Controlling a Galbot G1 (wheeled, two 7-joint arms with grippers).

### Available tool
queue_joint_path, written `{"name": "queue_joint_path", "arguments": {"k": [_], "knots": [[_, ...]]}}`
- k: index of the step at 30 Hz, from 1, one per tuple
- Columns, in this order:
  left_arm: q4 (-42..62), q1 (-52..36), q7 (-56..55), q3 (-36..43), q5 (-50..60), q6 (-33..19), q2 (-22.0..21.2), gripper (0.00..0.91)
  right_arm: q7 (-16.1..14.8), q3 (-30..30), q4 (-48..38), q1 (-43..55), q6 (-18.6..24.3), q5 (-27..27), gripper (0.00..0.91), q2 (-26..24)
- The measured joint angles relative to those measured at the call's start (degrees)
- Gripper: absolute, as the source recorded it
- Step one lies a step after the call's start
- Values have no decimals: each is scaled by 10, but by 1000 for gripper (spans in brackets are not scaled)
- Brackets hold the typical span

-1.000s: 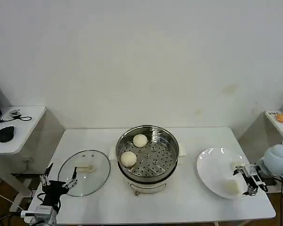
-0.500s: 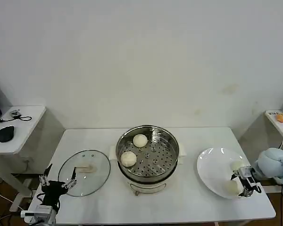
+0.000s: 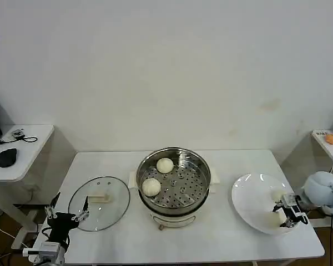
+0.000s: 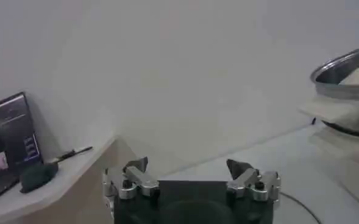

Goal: Take steamed baozi put them in steamer then cover it.

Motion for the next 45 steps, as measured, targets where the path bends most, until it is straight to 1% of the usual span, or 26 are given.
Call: {"name": "queue_joint_path", "arguments": {"k": [5, 9, 14, 19, 25, 31, 36, 40, 45], "knots": [[1, -2, 0, -2, -3, -1, 2, 907, -9, -24, 4, 58, -3, 20, 625, 0], [2, -5, 0, -3, -3, -1, 3, 907, -10, -44, 7, 114, -3, 42, 625, 6], [9, -11, 1, -5, -3, 0, 10, 907, -8, -97, 18, 215, -7, 78, 625, 24], [13, -17, 2, -5, -2, 2, 10, 907, -4, -164, 30, 327, -15, 116, 625, 58], [15, -15, 2, -7, 1, 2, 5, 907, 3, -222, 41, 420, -22, 154, 625, 117], [13, -7, 1, -15, 2, 2, 3, 907, 10, -257, 45, 465, -20, 181, 625, 179], [9, -2, 1, -23, 6, 3, 0, 907, 7, -276, 50, 477, -7, 187, 625, 224], [4, 2, 1, -29, 6, 4, -1, 907, 1, -292, 57, 481, 20, 187, 625, 247], [0, 4, 3, -40, -1, 10, 5, 907, -4, -314, 69, 481, 62, 176, 625, 268]]}}
